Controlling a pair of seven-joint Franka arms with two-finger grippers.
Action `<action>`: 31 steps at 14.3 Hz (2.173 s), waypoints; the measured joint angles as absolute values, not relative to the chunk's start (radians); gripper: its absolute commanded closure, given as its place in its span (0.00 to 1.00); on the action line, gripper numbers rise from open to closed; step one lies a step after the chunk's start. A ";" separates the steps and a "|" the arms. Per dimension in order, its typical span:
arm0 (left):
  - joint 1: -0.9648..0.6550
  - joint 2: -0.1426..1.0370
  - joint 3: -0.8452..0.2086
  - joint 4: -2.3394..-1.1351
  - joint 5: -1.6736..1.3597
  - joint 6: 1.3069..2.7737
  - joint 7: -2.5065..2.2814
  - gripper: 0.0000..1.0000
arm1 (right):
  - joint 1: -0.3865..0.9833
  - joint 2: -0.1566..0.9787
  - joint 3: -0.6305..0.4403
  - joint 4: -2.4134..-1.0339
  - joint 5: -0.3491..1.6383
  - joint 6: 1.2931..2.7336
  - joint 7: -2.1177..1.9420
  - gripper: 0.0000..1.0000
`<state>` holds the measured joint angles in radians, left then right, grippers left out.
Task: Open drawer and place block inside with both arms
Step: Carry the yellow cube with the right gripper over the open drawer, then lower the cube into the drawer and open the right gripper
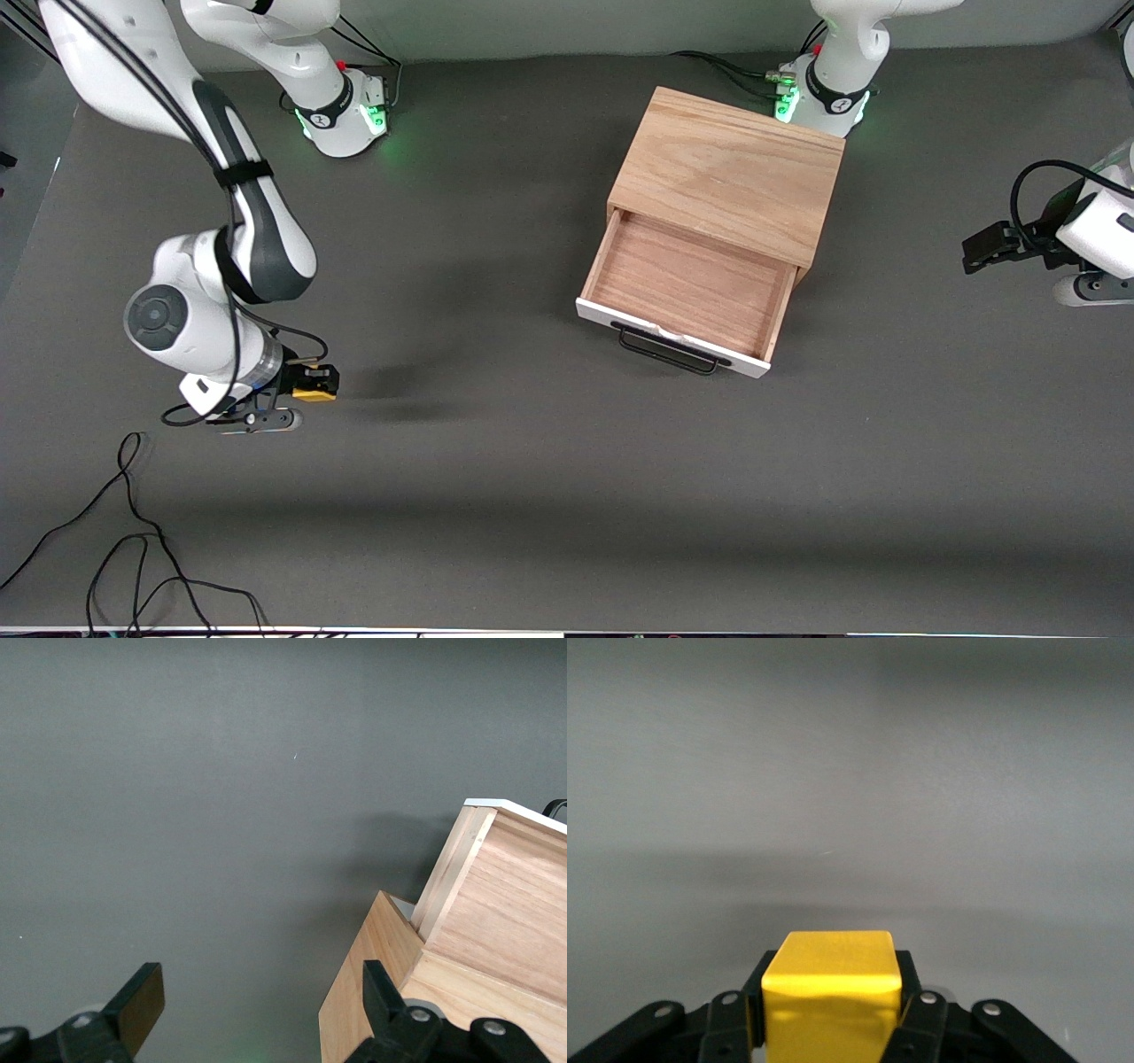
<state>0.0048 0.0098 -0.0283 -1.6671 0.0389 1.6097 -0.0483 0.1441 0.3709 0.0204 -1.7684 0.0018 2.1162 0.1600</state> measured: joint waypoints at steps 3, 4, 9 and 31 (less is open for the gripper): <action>-0.006 0.010 -0.021 -1.665 0.039 1.610 -0.048 0.00 | 0.229 0.355 0.022 -1.540 0.071 1.845 0.309 0.80; -0.007 0.010 -0.021 -1.665 0.039 1.610 -0.048 0.00 | 0.258 0.354 0.022 -1.476 0.100 1.792 0.367 0.81; -0.010 0.010 -0.024 -1.657 0.039 1.610 -0.047 0.00 | 0.450 0.367 0.027 -1.270 0.144 1.706 0.708 0.80; -0.009 0.001 -0.028 -1.647 0.016 1.590 0.004 0.00 | 0.909 0.859 0.018 -1.079 0.089 2.026 1.319 0.32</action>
